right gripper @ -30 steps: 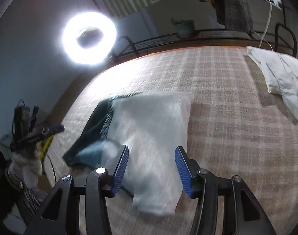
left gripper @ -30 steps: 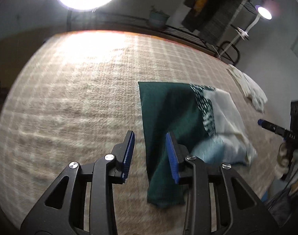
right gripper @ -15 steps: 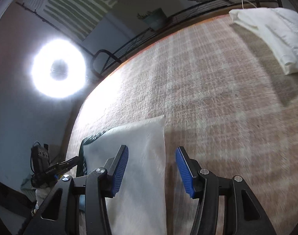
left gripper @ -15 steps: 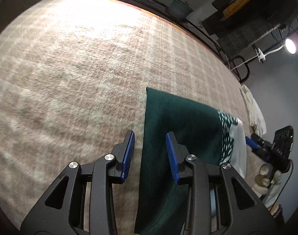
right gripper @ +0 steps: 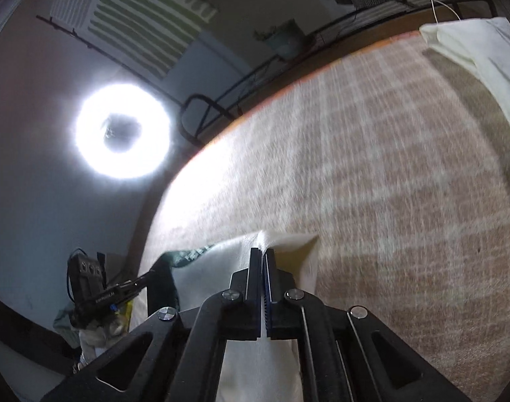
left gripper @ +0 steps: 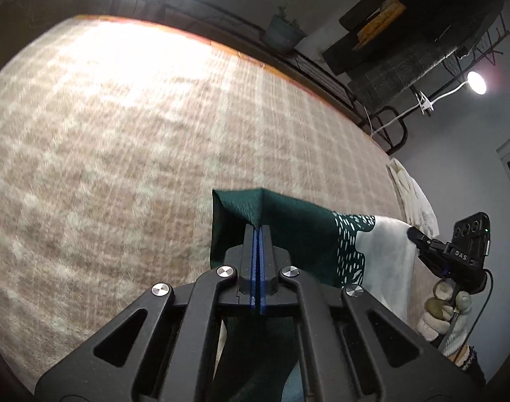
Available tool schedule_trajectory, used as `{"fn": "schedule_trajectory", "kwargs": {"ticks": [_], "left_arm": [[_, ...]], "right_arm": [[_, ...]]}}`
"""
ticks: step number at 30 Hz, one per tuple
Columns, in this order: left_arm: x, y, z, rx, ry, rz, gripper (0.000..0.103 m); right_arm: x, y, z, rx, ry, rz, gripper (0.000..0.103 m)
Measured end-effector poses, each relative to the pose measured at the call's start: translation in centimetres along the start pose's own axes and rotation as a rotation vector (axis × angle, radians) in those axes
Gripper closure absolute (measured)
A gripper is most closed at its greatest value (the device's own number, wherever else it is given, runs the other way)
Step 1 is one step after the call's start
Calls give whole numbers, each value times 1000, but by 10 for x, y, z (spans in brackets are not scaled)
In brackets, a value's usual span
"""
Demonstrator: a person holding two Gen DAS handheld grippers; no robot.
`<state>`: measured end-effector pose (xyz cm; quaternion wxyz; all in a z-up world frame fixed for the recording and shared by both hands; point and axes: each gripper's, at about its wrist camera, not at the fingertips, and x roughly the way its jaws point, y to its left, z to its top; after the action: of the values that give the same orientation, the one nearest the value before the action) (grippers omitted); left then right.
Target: Fold small clothes
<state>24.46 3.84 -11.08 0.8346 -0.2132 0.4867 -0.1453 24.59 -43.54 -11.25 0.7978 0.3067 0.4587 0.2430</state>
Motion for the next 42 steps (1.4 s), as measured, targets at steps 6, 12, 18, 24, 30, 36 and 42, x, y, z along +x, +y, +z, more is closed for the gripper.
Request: {"fn": "schedule_trajectory", "kwargs": {"ticks": [6,12,18,24,30,36,42], "left_arm": [[5,0,13,8,-44,21,103],[22,-3,13,77,-35,134,103],[-11,5,3,95,-80,172,98],[-16,-35,-6,187,-88,99,98],[26,-70,0,202,-44,64,98],[75,-67,-2,228,14,151,98],[77,-50,-2,210,5,146,98]], "right_arm": [[-1,-6,5,15,-35,-35,103],[13,-7,11,-42,7,-165,100],[-17,14,11,-133,-54,-262,76],[-6,80,-8,-318,-31,-151,77],[54,115,-21,-400,62,-137,80],[100,110,-26,-436,119,-198,80],[120,93,-24,-411,143,-281,84]]}}
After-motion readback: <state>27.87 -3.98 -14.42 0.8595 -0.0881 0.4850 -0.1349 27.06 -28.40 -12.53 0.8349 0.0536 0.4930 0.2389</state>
